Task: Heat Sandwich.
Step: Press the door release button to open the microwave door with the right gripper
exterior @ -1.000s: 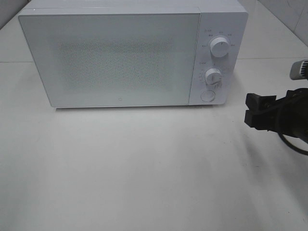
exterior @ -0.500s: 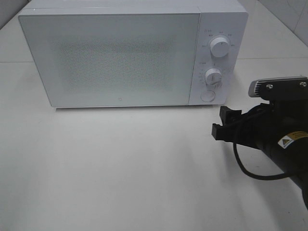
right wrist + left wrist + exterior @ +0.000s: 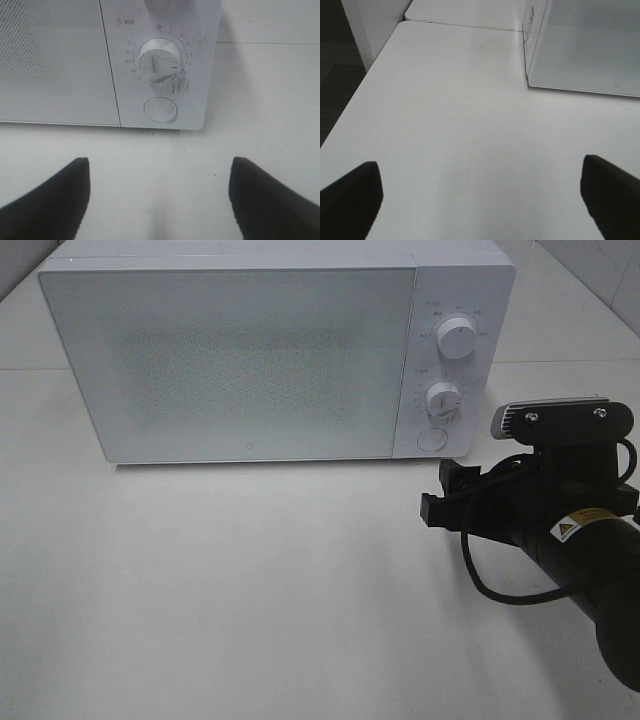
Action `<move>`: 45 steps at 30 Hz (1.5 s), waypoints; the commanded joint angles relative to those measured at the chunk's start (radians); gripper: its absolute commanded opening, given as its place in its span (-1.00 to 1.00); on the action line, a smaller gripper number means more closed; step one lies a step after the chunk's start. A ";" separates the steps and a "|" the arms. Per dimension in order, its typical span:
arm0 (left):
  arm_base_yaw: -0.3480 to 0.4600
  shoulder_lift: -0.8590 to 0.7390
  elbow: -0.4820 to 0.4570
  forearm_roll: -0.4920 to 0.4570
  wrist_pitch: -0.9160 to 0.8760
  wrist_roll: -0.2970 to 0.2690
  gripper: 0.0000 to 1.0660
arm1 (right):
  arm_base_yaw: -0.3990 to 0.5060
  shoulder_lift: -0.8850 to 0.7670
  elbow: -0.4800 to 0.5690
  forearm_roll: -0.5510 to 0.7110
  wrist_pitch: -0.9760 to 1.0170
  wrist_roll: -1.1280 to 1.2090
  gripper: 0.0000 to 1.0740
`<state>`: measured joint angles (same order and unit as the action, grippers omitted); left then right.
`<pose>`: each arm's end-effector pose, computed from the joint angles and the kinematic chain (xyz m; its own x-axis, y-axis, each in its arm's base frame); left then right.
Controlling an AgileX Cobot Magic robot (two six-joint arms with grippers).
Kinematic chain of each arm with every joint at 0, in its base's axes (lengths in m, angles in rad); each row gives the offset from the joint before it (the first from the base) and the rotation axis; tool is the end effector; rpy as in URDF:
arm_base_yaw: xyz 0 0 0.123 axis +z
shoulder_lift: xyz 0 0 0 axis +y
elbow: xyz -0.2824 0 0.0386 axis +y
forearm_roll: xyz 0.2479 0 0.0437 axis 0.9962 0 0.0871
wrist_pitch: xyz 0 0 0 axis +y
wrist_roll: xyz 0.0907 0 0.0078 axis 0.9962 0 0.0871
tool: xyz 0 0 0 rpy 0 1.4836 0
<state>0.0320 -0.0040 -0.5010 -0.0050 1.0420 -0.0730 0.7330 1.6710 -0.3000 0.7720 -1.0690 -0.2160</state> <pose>-0.0048 -0.0005 0.2790 -0.4312 -0.0893 -0.8978 -0.0608 0.9957 -0.0698 0.2051 0.1098 0.1399 -0.2829 -0.0203 -0.9589 -0.0439 0.9990 -0.0082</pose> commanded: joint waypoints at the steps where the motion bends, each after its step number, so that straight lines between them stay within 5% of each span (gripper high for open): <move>1: 0.003 -0.023 0.003 -0.009 -0.008 -0.001 0.94 | 0.005 -0.001 -0.007 0.000 -0.007 0.015 0.41; 31: 0.003 -0.023 0.003 -0.009 -0.008 -0.001 0.94 | 0.005 -0.001 -0.002 -0.004 0.042 1.263 0.40; 40: 0.003 -0.023 0.003 -0.009 -0.008 -0.001 0.94 | 0.005 -0.001 -0.002 -0.004 0.071 1.550 0.18; 45: 0.003 -0.023 0.003 -0.009 -0.008 -0.001 0.94 | 0.005 -0.001 -0.002 -0.003 0.071 1.581 -0.14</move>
<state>0.0320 -0.0040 -0.5010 -0.0050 1.0420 -0.0730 0.7330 1.6710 -0.3000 0.7720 -0.9970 1.3580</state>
